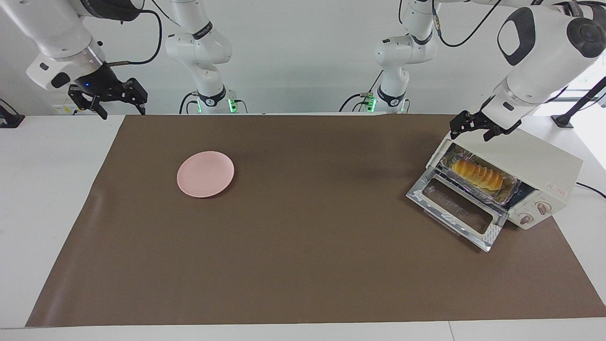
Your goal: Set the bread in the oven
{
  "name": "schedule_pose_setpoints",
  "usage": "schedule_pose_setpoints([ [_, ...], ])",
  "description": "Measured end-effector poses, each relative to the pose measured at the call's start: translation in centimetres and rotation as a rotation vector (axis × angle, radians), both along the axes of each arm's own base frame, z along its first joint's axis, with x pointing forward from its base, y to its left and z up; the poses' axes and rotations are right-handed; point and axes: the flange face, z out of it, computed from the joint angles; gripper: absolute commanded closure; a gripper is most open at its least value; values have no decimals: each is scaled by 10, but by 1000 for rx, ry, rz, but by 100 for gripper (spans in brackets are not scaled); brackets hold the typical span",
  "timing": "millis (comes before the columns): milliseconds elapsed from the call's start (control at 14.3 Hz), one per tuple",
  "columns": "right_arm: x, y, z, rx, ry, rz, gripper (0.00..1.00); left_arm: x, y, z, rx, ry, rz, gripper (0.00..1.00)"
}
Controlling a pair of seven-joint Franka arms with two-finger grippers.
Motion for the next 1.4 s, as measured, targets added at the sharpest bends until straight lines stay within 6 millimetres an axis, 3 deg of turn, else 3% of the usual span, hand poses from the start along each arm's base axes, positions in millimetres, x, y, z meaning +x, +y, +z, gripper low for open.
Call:
schedule_pose_setpoints([
  [350, 0, 0, 0, 0, 0, 0, 0, -16, -1, 12, 6, -9, 2, 0],
  [771, 0, 0, 0, 0, 0, 0, 0, -18, -5, 12, 7, -10, -4, 0],
  [1121, 0, 0, 0, 0, 0, 0, 0, -19, -24, 13, 8, -18, -27, 0],
  [1401, 0, 0, 0, 0, 0, 0, 0, -19, -25, 14, 8, -20, -28, 0],
])
